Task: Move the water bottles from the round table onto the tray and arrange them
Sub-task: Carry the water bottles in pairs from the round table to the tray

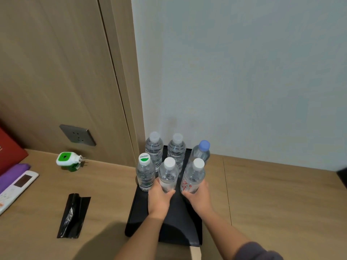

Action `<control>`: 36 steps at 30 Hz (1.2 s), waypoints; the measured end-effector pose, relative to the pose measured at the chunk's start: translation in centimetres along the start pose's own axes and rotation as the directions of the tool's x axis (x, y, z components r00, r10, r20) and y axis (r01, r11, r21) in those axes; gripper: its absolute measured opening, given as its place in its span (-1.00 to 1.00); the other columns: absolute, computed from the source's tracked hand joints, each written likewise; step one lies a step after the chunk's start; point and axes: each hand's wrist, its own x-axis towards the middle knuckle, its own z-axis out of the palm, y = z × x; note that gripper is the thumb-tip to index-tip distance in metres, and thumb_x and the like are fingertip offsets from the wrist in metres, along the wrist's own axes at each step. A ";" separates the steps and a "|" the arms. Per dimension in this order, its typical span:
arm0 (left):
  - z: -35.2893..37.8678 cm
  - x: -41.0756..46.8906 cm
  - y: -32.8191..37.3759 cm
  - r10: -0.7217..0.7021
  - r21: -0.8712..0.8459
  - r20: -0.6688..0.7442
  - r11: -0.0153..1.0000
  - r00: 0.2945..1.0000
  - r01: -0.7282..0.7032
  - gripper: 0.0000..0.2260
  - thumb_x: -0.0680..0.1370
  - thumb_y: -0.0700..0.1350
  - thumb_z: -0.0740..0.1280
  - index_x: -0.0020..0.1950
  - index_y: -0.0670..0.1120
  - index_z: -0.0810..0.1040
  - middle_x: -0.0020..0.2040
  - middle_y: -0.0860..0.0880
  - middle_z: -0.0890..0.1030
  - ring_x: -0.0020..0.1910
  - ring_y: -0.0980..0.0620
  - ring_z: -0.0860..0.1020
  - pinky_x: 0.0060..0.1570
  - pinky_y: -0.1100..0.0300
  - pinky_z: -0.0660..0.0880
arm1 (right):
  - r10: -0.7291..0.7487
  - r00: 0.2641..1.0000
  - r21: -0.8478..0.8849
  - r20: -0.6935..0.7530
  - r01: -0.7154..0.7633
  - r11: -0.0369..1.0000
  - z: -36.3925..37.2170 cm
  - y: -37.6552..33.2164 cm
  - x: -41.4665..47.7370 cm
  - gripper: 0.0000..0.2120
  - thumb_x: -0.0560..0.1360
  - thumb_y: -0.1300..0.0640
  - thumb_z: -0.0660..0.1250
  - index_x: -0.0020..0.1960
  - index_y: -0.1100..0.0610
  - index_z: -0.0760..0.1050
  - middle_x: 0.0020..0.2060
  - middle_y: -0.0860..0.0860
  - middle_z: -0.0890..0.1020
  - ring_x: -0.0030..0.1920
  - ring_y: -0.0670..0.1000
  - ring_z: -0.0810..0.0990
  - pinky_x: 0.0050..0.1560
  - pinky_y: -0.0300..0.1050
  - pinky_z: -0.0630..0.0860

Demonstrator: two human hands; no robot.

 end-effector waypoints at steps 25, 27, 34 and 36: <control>-1.4 -5.9 -3.1 0.080 0.905 0.152 0.390 0.985 -0.172 -0.13 0.45 0.47 -0.07 0.57 -0.02 -0.22 0.57 -0.17 -0.17 0.52 -0.22 -0.25 0.38 -0.32 -0.21 | -0.043 0.977 -0.845 0.209 0.202 0.494 -6.8 3.6 -6.3 -0.16 0.47 -0.43 0.07 0.59 -0.12 -0.18 0.60 0.07 -0.09 0.57 0.24 -0.24 0.40 0.49 -0.20; -0.8 -7.2 -2.5 0.112 0.915 0.163 0.354 0.980 -0.193 -0.14 0.44 0.48 -0.11 0.56 -0.01 -0.24 0.56 -0.19 -0.22 0.51 -0.24 -0.29 0.36 -0.35 -0.26 | -0.064 0.978 -0.860 0.200 0.206 0.467 -7.9 4.2 -7.9 -0.19 0.48 -0.44 0.01 0.58 -0.14 -0.21 0.60 0.09 -0.13 0.56 0.26 -0.28 0.36 0.51 -0.25; 3.2 -14.3 1.1 0.255 0.879 0.275 0.324 0.927 -0.350 -0.17 0.47 0.45 -0.14 0.56 -0.01 -0.28 0.54 -0.21 -0.26 0.50 -0.23 -0.32 0.37 -0.36 -0.25 | -0.099 0.991 -0.872 0.093 0.129 0.473 -13.8 6.4 -13.9 -0.23 0.51 -0.43 -0.05 0.57 -0.16 -0.28 0.58 0.06 -0.21 0.54 0.25 -0.31 0.38 0.48 -0.32; 4.8 -17.0 1.9 0.298 0.856 0.318 0.317 0.900 -0.408 -0.18 0.48 0.45 -0.14 0.56 -0.01 -0.27 0.54 -0.20 -0.27 0.50 -0.22 -0.33 0.37 -0.35 -0.27 | -0.089 0.995 -0.871 0.043 0.081 0.484 -16.3 7.7 -16.1 -0.23 0.51 -0.44 -0.08 0.56 -0.17 -0.32 0.57 0.06 -0.24 0.53 0.25 -0.33 0.38 0.46 -0.33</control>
